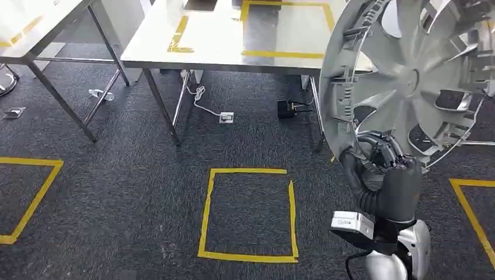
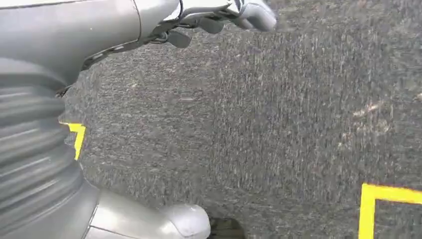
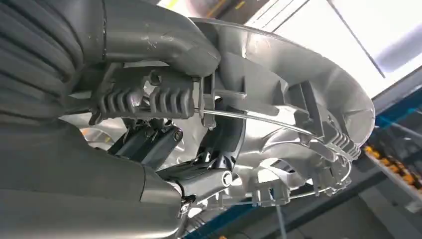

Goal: Take the parts from the cabinet and place them on the table.

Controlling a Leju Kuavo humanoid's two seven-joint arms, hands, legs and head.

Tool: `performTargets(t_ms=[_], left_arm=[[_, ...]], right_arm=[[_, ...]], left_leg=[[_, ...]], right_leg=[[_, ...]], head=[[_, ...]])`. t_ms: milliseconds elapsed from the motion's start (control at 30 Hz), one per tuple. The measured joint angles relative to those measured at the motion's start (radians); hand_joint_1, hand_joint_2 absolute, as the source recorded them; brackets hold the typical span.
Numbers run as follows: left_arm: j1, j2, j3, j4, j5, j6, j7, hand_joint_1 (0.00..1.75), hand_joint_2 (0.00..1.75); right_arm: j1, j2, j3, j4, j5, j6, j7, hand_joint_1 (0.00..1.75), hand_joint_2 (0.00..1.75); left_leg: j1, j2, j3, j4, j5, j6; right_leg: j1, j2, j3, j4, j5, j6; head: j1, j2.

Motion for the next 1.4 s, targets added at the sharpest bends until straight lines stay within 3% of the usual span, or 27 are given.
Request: performTargets(t_ms=[33,100,133,233,267,300,400,467,500,567,633,733,767,800,833,900,933,967,1033,1100,1133,1233,1267,1300,1333,1367,1400], left_arm=[[0.001,-0.001,0.0,0.0,0.0,0.0,0.0,0.0,1.75],[0.0,-0.001,0.0,0.0,0.0,0.0,-0.001,0.0,1.75],[-0.002,-0.002,0.0,0.001,0.0,0.0,-0.001,0.0,1.75],[-0.003,-0.001,0.0,0.001,0.0,0.0,0.0,0.0,1.75],[-0.001,-0.001,0.0,0.001,0.002,0.0,0.0,0.0,1.75],[0.0,-0.001,0.001,0.001,0.005,0.0,0.002,0.0,1.75],[-0.001,0.001,0.002,0.001,0.011,0.0,0.003,0.0,1.75],[-0.004,0.0,0.003,0.001,0.011,0.0,0.006,0.0,1.75],[-0.003,0.0,0.003,0.001,0.011,-0.002,0.006,0.0,1.75],[-0.003,-0.001,0.003,0.001,0.011,-0.002,0.006,0.0,1.75],[-0.004,-0.003,0.004,0.0,0.01,-0.002,0.006,0.0,1.75],[-0.006,-0.004,0.004,0.0,0.0,-0.002,0.01,0.0,1.75],[-0.005,-0.004,0.004,0.0,-0.003,-0.002,0.013,0.0,1.75],[-0.004,-0.005,0.004,0.001,-0.006,-0.002,0.016,0.0,1.75],[-0.003,-0.006,0.004,0.001,-0.009,-0.002,0.017,0.0,1.75],[-0.004,-0.006,0.004,0.001,-0.01,-0.001,0.019,0.0,1.75],[-0.004,-0.005,0.004,0.001,-0.01,-0.001,0.019,0.0,1.75],[-0.006,-0.005,0.004,0.001,-0.01,-0.001,0.019,0.0,1.75],[-0.005,-0.004,0.004,0.0,-0.01,-0.001,0.019,0.0,1.75],[-0.006,-0.001,0.004,-0.001,-0.01,0.0,0.019,0.0,1.75],[-0.007,-0.001,0.004,-0.001,-0.01,0.001,0.018,0.0,1.75],[-0.008,0.0,0.004,0.0,-0.01,0.001,0.018,0.0,1.75],[-0.005,0.002,0.004,0.0,-0.01,0.001,0.019,0.0,1.75],[-0.003,0.002,0.004,0.0,-0.01,0.001,0.019,0.0,1.75],[-0.002,0.003,0.004,0.0,-0.011,0.001,0.02,0.0,1.75],[-0.002,0.004,0.004,0.0,-0.011,0.001,0.021,0.0,1.75],[-0.002,0.005,0.004,0.0,-0.012,0.001,0.021,0.0,1.75]], right_arm=[[0.0,0.0,0.0,0.0,-0.001,0.0,0.001,1.75,1.75],[0.0,0.0,0.0,0.0,-0.002,0.0,0.002,1.75,1.75],[-0.003,0.0,0.0,0.0,-0.001,0.001,0.001,1.75,1.75],[-0.002,0.0,0.0,0.0,-0.001,0.002,0.0,1.75,1.75],[-0.001,0.0,0.0,0.0,-0.001,0.002,0.002,1.75,1.75],[0.001,0.0,0.0,0.0,-0.001,0.002,0.003,1.75,1.75],[0.003,0.0,0.0,0.0,-0.001,0.002,0.003,1.75,1.75],[0.002,0.0,0.0,0.0,-0.001,0.0,0.001,1.75,1.75],[0.002,0.0,0.0,0.0,-0.001,0.001,0.002,1.75,1.75],[0.002,0.0,0.0,0.0,-0.001,0.001,0.002,1.75,1.75],[0.0,0.0,0.0,0.0,-0.002,0.001,0.002,1.75,1.75],[0.003,0.0,0.0,0.0,0.0,0.001,0.0,1.75,1.75],[0.005,0.0,-0.001,0.0,-0.001,0.001,0.001,1.75,1.75],[0.006,0.0,-0.002,0.0,-0.002,0.001,0.002,1.75,1.75],[0.006,0.0,-0.002,0.0,-0.002,0.001,0.002,1.75,1.75],[0.005,0.0,-0.002,0.0,-0.003,0.001,-0.002,1.75,1.75],[0.005,0.0,-0.002,0.0,-0.002,0.0,-0.003,1.75,1.75],[0.004,0.0,-0.002,0.001,-0.002,0.0,-0.004,1.75,1.75],[0.008,0.0,-0.002,0.001,-0.003,-0.003,-0.003,1.75,1.75],[0.012,0.0,-0.003,0.0,-0.002,-0.006,-0.003,1.75,1.75],[0.01,0.0,-0.003,0.001,-0.002,-0.006,-0.003,1.75,1.75],[0.012,0.002,-0.003,0.001,0.0,-0.008,-0.005,1.75,1.75],[0.013,0.002,-0.003,0.001,-0.004,-0.008,-0.006,1.75,1.75],[0.014,0.002,-0.004,0.001,-0.007,-0.008,-0.008,1.75,1.75],[0.014,0.003,-0.004,0.001,-0.007,-0.008,-0.009,1.75,1.75],[0.014,0.003,-0.004,0.001,-0.008,-0.008,-0.011,1.75,1.75],[0.014,0.003,-0.004,0.001,-0.008,-0.008,-0.012,1.75,1.75]], left_leg=[[-0.001,0.0,0.006,0.008,0.008,-0.008],[-0.001,-0.001,0.002,0.036,-0.006,-0.015],[-0.001,-0.001,-0.024,0.085,-0.02,-0.017],[0.004,0.0,-0.158,0.285,-0.1,-0.029],[0.005,0.0,-0.183,0.303,-0.1,-0.032],[0.005,0.0,-0.183,0.276,-0.072,-0.032],[0.006,0.0,-0.103,0.041,0.096,-0.021],[-0.001,0.001,-0.097,0.009,0.056,-0.008],[-0.001,0.0,-0.092,0.006,0.077,0.0],[0.001,-0.002,-0.081,0.004,0.074,0.013],[0.007,-0.002,-0.067,-0.003,0.07,0.024],[0.007,-0.003,-0.056,-0.003,0.053,0.03],[0.007,-0.004,-0.05,-0.003,0.047,0.029],[0.007,-0.005,-0.041,-0.003,0.041,0.028],[0.007,-0.005,-0.031,-0.003,0.033,0.025],[0.008,-0.005,-0.007,-0.002,0.015,0.017],[0.005,-0.005,-0.004,0.001,0.006,0.01],[0.002,-0.007,-0.001,0.0,0.002,0.004],[0.002,-0.004,0.011,0.009,0.0,-0.011],[0.004,-0.002,0.012,0.018,-0.01,-0.022],[0.004,-0.003,0.0,0.057,-0.017,-0.024],[0.005,-0.002,-0.133,0.261,-0.094,-0.033],[0.005,-0.002,-0.169,0.301,-0.12,-0.034],[0.005,-0.002,-0.182,0.296,-0.12,-0.033],[0.005,-0.002,-0.178,0.254,-0.095,-0.03],[0.004,-0.003,-0.159,0.187,-0.051,-0.023],[0.001,-0.002,-0.135,0.103,0.017,-0.013]], right_leg=[[-0.004,0.0,0.004,-0.005,-0.002,-0.006],[-0.012,0.0,0.035,-0.015,-0.004,-0.018],[-0.013,0.0,0.042,-0.016,-0.009,-0.024],[-0.013,0.002,0.055,-0.015,-0.025,-0.03],[-0.013,0.005,0.063,-0.015,-0.032,-0.029],[-0.013,0.007,0.072,-0.015,-0.038,-0.028],[-0.014,0.008,0.105,-0.015,-0.064,-0.02],[-0.009,0.01,0.102,-0.011,-0.077,-0.006],[-0.009,0.01,0.105,-0.011,-0.078,0.0],[-0.008,0.01,0.11,-0.003,-0.078,0.009],[-0.01,0.006,0.066,0.076,-0.083,0.018],[-0.017,0.006,-0.077,0.283,-0.17,0.031],[-0.018,0.005,-0.104,0.306,-0.179,0.034],[-0.02,0.005,-0.11,0.289,-0.16,0.035],[-0.021,0.005,-0.097,0.232,-0.113,0.035],[-0.021,0.003,-0.032,0.054,0.013,0.03],[-0.018,-0.002,-0.018,0.006,0.022,0.025],[-0.013,-0.003,-0.02,0.01,-0.03,0.017],[-0.015,0.001,-0.01,0.001,-0.003,0.001],[-0.018,0.002,0.019,-0.003,-0.004,-0.016],[-0.018,0.0,0.031,-0.003,-0.009,-0.023],[-0.015,0.002,0.046,-0.003,-0.027,-0.032],[-0.014,0.005,0.054,-0.002,-0.035,-0.032],[-0.014,0.007,0.063,-0.002,-0.043,-0.032],[-0.013,0.009,0.076,-0.002,-0.053,-0.032],[-0.013,0.009,0.09,-0.002,-0.063,-0.031],[-0.012,0.008,0.106,-0.003,-0.075,-0.028]], head=[[0.0,0.0],[0.0,0.0],[-0.01,0.0],[-0.011,0.0],[-0.013,0.0],[-0.013,0.0],[-0.013,0.0],[-0.015,0.0],[-0.014,0.0],[-0.015,0.0],[-0.01,0.0],[-0.01,0.0],[-0.01,0.0],[-0.01,0.0],[-0.009,0.0],[-0.01,0.0],[-0.01,0.0],[-0.009,0.0],[-0.01,0.0],[-0.011,0.0],[-0.012,0.0],[-0.017,0.0],[-0.019,0.0],[-0.018,0.0],[-0.019,0.0],[-0.019,0.0],[-0.019,0.0]])
